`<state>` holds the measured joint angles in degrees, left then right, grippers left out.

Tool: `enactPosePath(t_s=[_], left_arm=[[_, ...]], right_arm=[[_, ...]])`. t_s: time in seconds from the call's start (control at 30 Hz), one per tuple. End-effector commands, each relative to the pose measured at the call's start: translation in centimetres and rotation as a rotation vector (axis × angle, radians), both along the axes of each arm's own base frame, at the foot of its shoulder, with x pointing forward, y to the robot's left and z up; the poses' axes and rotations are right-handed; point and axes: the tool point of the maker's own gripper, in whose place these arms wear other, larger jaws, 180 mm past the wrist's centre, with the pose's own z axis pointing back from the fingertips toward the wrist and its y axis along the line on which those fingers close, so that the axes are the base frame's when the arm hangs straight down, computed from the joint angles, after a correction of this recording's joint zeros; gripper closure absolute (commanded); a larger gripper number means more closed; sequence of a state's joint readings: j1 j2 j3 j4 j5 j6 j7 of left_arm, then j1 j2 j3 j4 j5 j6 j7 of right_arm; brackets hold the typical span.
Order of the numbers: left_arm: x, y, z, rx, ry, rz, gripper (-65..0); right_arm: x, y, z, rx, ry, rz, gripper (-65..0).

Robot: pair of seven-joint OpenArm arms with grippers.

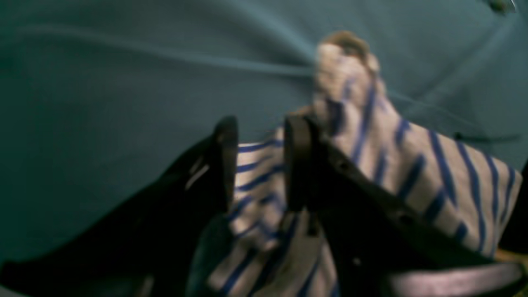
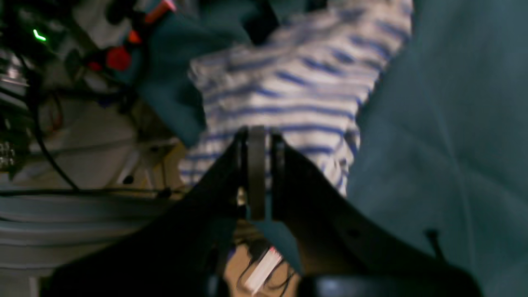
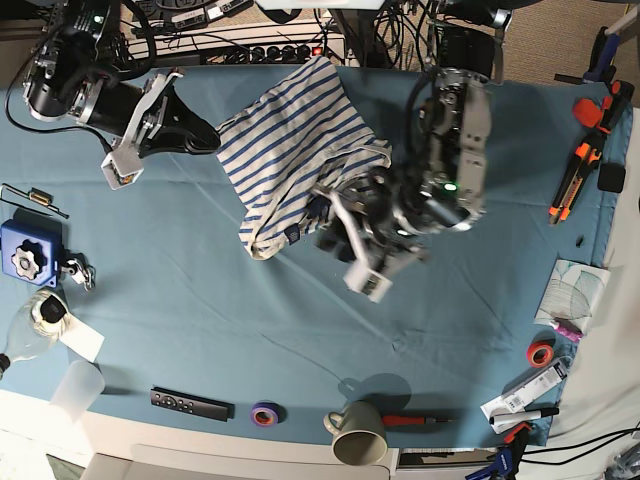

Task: Fold the T-shirt properly
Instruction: 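Grasp the shirt edges with both grippers and spread the bundle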

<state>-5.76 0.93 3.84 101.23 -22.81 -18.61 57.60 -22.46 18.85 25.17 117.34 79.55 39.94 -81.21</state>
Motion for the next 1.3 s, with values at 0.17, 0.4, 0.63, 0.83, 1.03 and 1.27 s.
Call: enactPosePath(t_s=[0.17,0.4,0.63,0.83,1.03,1.27], left_arm=[[-1.6,2.3,2.1,-0.168,0.001,0.021,-18.2],[-6.5,2.6,1.6,-0.248,0.043,-0.032,-18.0],[-8.9,2.6,0.8,-0.224,0.092,-0.046,-18.0],[-11.4,2.5,-1.2,-0.183,0.171,-0.084,-18.0],[-12.0,2.5,-1.7,-0.162,0.191,-0.106,-18.0],[-12.2,2.2,-1.7,-0.159,0.198,-0.12,-18.0]], right_arm=[[2.0,-0.7,0.8,0.051,-0.036,-0.028,-1.8],[1.5,2.9,-0.4,0.067,0.001,0.095,-1.8],[1.7,5.3,-3.0,-0.052,0.03,0.167,-1.8],[1.4,4.8,-7.3,-0.171,0.124,0.134,-1.8],[2.5,3.1,-9.2,-0.234,0.136,0.055,-1.8],[4.4,0.6,-9.9,-0.358,0.159,-0.066,-1.8]])
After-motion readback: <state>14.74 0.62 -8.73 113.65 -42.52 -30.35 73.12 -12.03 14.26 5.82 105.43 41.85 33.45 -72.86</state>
